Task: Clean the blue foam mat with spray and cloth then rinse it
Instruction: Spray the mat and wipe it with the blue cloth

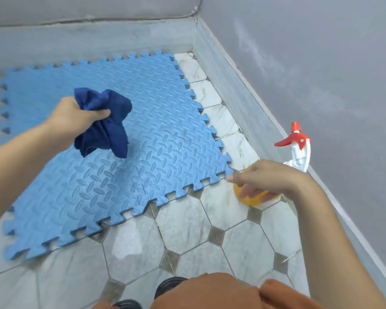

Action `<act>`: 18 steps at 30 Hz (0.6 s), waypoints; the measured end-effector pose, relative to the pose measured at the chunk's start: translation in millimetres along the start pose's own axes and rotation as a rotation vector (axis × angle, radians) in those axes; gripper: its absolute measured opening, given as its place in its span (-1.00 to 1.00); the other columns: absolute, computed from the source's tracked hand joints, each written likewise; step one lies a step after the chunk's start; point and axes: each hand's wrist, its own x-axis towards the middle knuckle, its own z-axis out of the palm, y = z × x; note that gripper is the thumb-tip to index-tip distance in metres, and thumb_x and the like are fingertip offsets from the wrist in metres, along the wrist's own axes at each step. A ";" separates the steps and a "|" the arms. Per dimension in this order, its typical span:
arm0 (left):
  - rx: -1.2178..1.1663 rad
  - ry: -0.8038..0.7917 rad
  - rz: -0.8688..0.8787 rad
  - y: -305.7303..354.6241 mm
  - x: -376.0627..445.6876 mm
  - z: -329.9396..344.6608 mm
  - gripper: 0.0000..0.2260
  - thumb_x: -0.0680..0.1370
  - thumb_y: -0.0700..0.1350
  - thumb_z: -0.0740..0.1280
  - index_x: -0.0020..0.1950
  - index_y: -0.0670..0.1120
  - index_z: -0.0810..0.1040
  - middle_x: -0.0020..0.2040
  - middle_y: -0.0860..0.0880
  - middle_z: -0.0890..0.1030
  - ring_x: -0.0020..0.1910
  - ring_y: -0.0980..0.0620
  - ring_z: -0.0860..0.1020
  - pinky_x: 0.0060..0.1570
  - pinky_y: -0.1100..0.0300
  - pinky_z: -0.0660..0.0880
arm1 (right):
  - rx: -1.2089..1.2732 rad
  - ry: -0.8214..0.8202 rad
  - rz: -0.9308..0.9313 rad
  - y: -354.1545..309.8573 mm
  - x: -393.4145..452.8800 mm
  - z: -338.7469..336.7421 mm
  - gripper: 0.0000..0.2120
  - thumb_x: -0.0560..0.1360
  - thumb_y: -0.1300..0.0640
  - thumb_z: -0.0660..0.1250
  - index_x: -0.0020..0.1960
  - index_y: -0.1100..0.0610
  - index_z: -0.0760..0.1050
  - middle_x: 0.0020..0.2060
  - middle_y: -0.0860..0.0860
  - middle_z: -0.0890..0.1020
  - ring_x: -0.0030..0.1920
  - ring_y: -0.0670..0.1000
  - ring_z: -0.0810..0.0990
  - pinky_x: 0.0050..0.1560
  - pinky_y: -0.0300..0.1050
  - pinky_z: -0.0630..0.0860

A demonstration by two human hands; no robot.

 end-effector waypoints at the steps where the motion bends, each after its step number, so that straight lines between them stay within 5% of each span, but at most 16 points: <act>1: -0.073 -0.022 -0.070 -29.5 -1.1 -64.4 -0.75 0.44 -0.04 0.48 -0.04 -0.14 0.52 -0.15 -0.10 0.56 -0.28 0.08 0.50 -0.33 0.18 0.41 | -0.040 -0.015 -0.111 -25.1 -1.2 -5.5 -0.55 0.42 -0.26 0.38 0.10 0.07 0.60 -0.10 -0.06 0.73 0.03 -0.03 0.66 0.06 -0.04 0.63; 3: -0.144 -0.052 -0.109 -24.4 13.8 -36.1 -0.80 0.40 -0.10 0.50 -0.10 -0.09 0.52 -0.19 -0.03 0.55 -0.21 0.06 0.55 -0.24 0.17 0.47 | -0.054 0.015 -0.332 -84.1 6.0 -15.0 -0.54 0.39 -0.21 0.45 0.20 -0.01 0.56 0.07 -0.06 0.66 0.12 -0.06 0.60 0.10 -0.06 0.60; 6: -0.253 -0.137 -0.086 -11.0 24.7 -28.4 -0.84 0.33 -0.19 0.42 -0.19 -0.06 0.46 -0.19 -0.08 0.53 -0.20 -0.04 0.55 -0.22 0.15 0.44 | -0.010 0.102 -0.600 -174.4 26.0 -20.8 -0.18 0.33 -0.09 0.56 0.49 -0.10 0.25 0.43 0.02 0.38 0.37 -0.03 0.42 0.25 -0.10 0.46; 9: -0.292 -0.190 -0.041 -8.4 22.0 -48.1 -0.84 0.36 -0.32 0.31 -0.21 -0.08 0.41 -0.20 -0.12 0.49 -0.22 -0.07 0.51 -0.28 0.16 0.39 | -0.081 0.046 -0.763 -241.1 39.5 -17.2 0.02 0.33 0.02 0.58 0.56 -0.17 -0.01 0.55 -0.02 0.15 0.51 -0.02 0.19 0.30 -0.15 0.27; 11: -0.341 -0.246 -0.017 -8.1 17.5 -55.8 -0.83 0.34 -0.36 0.28 -0.19 -0.11 0.46 -0.16 -0.14 0.52 -0.19 -0.09 0.54 -0.26 0.13 0.42 | -0.116 -0.059 -0.760 -267.7 45.2 -12.3 -0.07 0.36 0.07 0.56 0.55 -0.16 0.08 0.48 -0.01 0.32 0.46 -0.04 0.32 0.31 -0.13 0.34; 14: -0.415 -0.289 -0.015 -12.6 14.8 -75.6 -0.74 0.29 -0.32 0.29 -0.10 -0.10 0.61 -0.03 -0.25 0.65 -0.05 -0.19 0.62 -0.11 -0.01 0.52 | -0.191 -0.028 -0.791 -283.3 50.3 5.7 -0.56 0.40 0.05 0.51 0.26 0.02 0.53 0.07 0.04 0.67 0.08 -0.03 0.62 0.18 0.02 0.55; 18: -0.456 -0.258 -0.007 -31.7 23.9 -91.8 -0.75 0.40 -0.37 0.28 -0.02 -0.13 0.61 -0.03 -0.16 0.68 -0.03 -0.12 0.66 -0.02 0.04 0.57 | -0.143 0.026 -0.813 -277.7 72.5 31.9 -0.79 0.51 0.08 0.39 0.03 0.21 0.60 -0.17 0.04 0.65 -0.17 0.01 0.59 -0.13 -0.07 0.53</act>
